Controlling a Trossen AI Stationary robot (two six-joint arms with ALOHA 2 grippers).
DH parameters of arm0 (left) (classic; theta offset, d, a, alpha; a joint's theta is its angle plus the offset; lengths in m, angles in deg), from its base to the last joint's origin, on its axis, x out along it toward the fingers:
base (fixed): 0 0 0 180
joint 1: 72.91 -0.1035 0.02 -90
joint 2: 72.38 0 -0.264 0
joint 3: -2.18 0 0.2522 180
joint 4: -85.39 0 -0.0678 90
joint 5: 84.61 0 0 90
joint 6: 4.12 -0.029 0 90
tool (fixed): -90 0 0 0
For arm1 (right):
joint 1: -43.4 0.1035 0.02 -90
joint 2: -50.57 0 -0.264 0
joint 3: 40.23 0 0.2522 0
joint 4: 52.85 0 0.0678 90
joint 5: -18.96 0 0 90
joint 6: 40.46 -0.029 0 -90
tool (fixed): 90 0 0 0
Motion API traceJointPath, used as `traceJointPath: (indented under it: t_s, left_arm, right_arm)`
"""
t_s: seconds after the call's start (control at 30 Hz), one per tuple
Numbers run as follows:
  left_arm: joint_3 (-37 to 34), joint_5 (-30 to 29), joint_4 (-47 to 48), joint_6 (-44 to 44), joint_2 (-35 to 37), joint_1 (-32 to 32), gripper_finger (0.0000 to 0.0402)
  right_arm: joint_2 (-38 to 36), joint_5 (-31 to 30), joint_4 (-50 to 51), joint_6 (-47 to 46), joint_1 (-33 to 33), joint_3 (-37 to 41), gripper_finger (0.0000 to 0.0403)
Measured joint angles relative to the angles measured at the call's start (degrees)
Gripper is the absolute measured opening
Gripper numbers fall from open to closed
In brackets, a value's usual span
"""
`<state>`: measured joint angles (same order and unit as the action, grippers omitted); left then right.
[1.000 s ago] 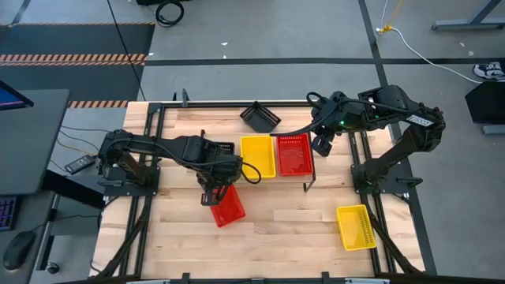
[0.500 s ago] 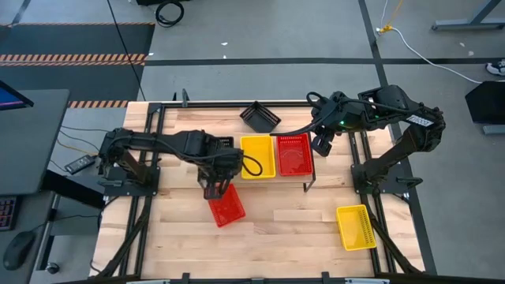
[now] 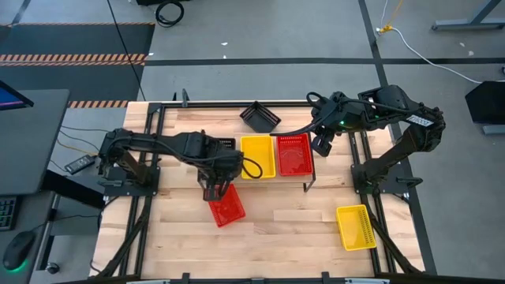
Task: Stack baskets on shelf by color
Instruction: Stack the left black basket on the black basket on the shelf, then stack the yellow basket on the stacked yellow baskets on the shelf
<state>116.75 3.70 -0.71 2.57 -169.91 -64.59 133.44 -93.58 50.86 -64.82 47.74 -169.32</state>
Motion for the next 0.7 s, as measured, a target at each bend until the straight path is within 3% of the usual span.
traceJointPath:
  t_s: [0.27, 0.7]
  left_arm:
    - [0.00, -0.15, -0.11, 0.12, 0.00, 0.11, 0.0035]
    - [0.00, -0.41, 0.48, 1.57, 0.00, 0.13, 0.0073]
  right_arm:
    - [0.00, 0.12, 0.00, 0.07, 0.00, 0.00, 0.0119]
    - [0.00, 0.12, 0.00, -0.07, 0.00, 0.00, 0.0119]
